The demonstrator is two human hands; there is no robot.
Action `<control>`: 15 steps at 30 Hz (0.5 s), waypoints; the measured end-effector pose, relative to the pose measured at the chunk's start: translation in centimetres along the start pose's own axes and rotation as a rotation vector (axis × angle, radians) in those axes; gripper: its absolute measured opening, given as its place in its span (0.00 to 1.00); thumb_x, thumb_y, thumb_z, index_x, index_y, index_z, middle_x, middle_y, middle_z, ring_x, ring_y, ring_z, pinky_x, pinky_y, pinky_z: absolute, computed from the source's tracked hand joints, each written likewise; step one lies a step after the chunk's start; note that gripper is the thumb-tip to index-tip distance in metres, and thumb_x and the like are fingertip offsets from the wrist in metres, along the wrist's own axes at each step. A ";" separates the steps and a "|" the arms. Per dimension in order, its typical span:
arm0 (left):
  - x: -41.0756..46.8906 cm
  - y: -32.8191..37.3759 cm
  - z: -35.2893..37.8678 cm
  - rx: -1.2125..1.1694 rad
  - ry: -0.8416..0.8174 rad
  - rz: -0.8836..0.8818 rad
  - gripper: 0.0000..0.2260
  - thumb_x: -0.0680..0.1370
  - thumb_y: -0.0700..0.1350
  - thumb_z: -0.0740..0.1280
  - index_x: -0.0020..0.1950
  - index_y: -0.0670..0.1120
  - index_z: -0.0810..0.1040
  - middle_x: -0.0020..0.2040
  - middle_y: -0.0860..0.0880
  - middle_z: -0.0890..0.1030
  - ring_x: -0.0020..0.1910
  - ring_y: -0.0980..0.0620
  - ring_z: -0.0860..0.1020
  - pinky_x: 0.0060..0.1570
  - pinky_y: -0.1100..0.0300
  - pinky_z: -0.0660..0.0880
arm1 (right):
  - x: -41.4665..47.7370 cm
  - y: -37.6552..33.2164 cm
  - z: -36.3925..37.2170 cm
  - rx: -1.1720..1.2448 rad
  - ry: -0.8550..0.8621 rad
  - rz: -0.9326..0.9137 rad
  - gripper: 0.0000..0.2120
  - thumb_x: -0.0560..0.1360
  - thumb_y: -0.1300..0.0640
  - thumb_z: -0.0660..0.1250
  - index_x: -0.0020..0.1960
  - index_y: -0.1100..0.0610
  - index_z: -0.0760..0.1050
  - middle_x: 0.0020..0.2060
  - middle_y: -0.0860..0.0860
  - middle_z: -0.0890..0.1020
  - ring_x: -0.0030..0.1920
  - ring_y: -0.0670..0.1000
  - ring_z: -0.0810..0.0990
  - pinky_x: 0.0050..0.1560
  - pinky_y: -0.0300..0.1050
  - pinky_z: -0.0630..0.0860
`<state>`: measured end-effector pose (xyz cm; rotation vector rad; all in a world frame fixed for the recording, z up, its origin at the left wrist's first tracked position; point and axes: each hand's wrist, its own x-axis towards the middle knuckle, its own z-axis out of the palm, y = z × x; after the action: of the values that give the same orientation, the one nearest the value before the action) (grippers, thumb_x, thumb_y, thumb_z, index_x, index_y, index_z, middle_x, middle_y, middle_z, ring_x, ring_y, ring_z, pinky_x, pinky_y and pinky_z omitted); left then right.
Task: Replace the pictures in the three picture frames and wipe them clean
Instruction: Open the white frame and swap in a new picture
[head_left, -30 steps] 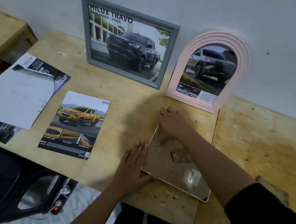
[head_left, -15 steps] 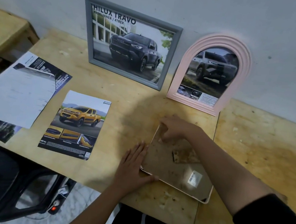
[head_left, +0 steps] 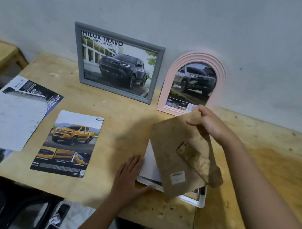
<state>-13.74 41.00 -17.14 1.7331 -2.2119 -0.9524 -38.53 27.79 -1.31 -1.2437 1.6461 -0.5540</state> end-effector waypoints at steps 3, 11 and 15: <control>-1.1 -1.7 0.2 -0.020 -0.035 -0.064 0.45 0.61 0.81 0.47 0.72 0.60 0.41 0.73 0.63 0.40 0.72 0.66 0.39 0.70 0.66 0.38 | -2.1 5.8 -0.9 0.496 0.275 0.169 0.05 0.76 0.61 0.64 0.42 0.55 0.70 0.39 0.52 0.77 0.38 0.51 0.77 0.35 0.44 0.71; -1.1 0.3 -0.9 -0.003 -0.067 0.053 0.52 0.57 0.82 0.45 0.75 0.57 0.47 0.73 0.63 0.44 0.72 0.64 0.44 0.72 0.60 0.44 | -17.8 19.9 -2.3 1.366 1.078 0.339 0.09 0.78 0.67 0.53 0.53 0.58 0.69 0.61 0.57 0.75 0.60 0.57 0.75 0.58 0.55 0.75; -0.5 1.1 -0.9 -0.018 -0.033 0.035 0.52 0.58 0.82 0.46 0.75 0.56 0.48 0.75 0.60 0.48 0.74 0.61 0.47 0.73 0.58 0.46 | -17.1 21.1 -2.9 1.388 1.202 0.425 0.11 0.78 0.69 0.54 0.58 0.60 0.67 0.62 0.55 0.73 0.62 0.54 0.73 0.59 0.45 0.73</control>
<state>-14.08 41.25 -15.69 1.6768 -2.2389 -0.9976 -50.72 50.75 -9.74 0.6106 1.6174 -1.9067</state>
